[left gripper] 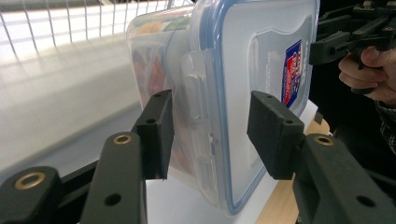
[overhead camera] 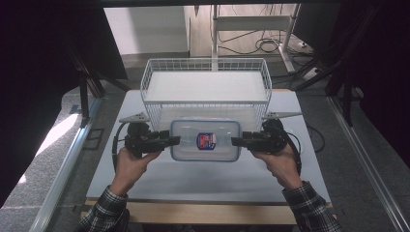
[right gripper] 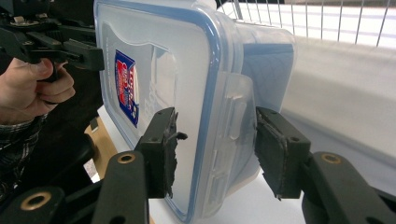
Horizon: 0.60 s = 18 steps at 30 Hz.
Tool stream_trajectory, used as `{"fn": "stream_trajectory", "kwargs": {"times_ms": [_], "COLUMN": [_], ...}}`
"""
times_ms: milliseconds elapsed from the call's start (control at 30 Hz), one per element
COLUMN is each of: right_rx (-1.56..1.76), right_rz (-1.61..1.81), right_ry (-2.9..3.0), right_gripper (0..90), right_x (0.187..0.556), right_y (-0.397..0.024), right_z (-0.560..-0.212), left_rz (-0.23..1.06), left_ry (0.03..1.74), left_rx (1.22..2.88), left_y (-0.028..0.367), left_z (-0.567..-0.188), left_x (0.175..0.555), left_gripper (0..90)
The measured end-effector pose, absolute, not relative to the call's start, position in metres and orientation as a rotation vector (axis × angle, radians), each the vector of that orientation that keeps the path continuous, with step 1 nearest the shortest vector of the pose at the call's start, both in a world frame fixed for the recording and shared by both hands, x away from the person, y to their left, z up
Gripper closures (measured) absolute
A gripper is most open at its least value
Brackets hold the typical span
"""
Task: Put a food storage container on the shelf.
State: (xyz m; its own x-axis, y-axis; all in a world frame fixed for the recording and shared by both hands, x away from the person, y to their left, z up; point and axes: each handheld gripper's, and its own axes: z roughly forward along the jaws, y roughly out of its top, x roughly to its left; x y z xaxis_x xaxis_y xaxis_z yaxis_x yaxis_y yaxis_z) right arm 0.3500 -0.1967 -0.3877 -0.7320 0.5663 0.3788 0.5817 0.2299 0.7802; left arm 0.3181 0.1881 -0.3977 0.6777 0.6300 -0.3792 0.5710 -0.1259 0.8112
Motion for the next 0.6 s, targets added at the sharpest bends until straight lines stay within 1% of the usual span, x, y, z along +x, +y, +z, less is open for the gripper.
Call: {"fn": "stream_trajectory", "kwargs": {"times_ms": [600], "right_rx": [-1.124], "right_rz": [-1.667], "right_ry": [-2.471], "right_gripper": [50.4], "right_x": [0.383], "right_y": [-0.19], "right_z": [-0.33], "left_rz": [0.129], "left_ry": [0.923], "left_rx": [1.753], "left_y": [0.194], "left_z": [-0.346], "left_x": [0.348], "left_gripper": [51.6]}}
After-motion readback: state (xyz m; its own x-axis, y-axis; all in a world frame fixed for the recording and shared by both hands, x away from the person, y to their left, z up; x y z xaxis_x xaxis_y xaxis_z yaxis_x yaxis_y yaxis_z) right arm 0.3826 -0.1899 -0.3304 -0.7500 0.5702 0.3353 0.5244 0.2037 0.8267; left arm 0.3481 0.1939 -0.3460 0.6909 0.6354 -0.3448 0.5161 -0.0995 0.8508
